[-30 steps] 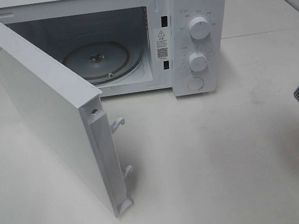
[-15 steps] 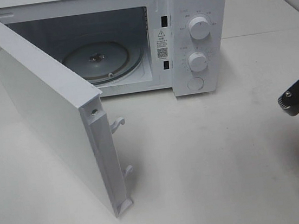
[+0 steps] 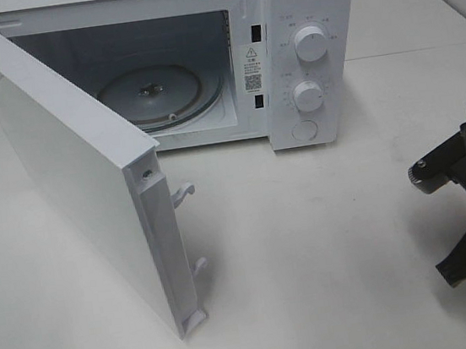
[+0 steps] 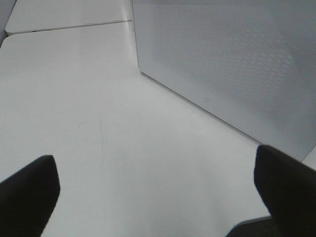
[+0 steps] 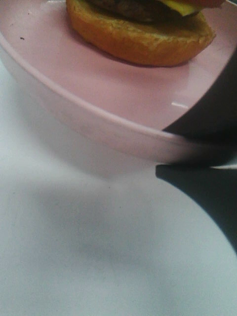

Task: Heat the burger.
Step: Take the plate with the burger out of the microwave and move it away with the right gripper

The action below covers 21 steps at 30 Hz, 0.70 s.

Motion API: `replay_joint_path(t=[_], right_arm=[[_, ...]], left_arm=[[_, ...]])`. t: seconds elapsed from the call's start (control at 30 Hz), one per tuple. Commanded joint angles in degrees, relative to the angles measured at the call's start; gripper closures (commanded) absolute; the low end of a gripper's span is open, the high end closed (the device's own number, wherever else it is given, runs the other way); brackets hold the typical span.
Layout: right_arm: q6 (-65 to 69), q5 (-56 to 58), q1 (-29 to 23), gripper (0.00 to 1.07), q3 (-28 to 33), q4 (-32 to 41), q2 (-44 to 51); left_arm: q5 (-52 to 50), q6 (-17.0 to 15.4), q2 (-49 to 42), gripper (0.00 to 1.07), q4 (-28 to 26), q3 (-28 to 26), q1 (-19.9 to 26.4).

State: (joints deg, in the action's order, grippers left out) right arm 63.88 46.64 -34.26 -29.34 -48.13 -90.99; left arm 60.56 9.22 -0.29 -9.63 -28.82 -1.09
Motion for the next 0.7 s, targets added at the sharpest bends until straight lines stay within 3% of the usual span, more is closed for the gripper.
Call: replay_joint_path(t=[0.03,0.7], right_arm=[[0.97,2.81,-0.11,1.07,-1.20,-3.95,-2.01],[4.30,0.00,-0.11,1.07,-4.18,-4.24,-13.75]], left_arm=[[-0.86,-0.52,-1.15,0.06,-0.06,0.11,0.00],[-0.86,-0.52,-1.15,0.06,-0.06,0.11,0.00]])
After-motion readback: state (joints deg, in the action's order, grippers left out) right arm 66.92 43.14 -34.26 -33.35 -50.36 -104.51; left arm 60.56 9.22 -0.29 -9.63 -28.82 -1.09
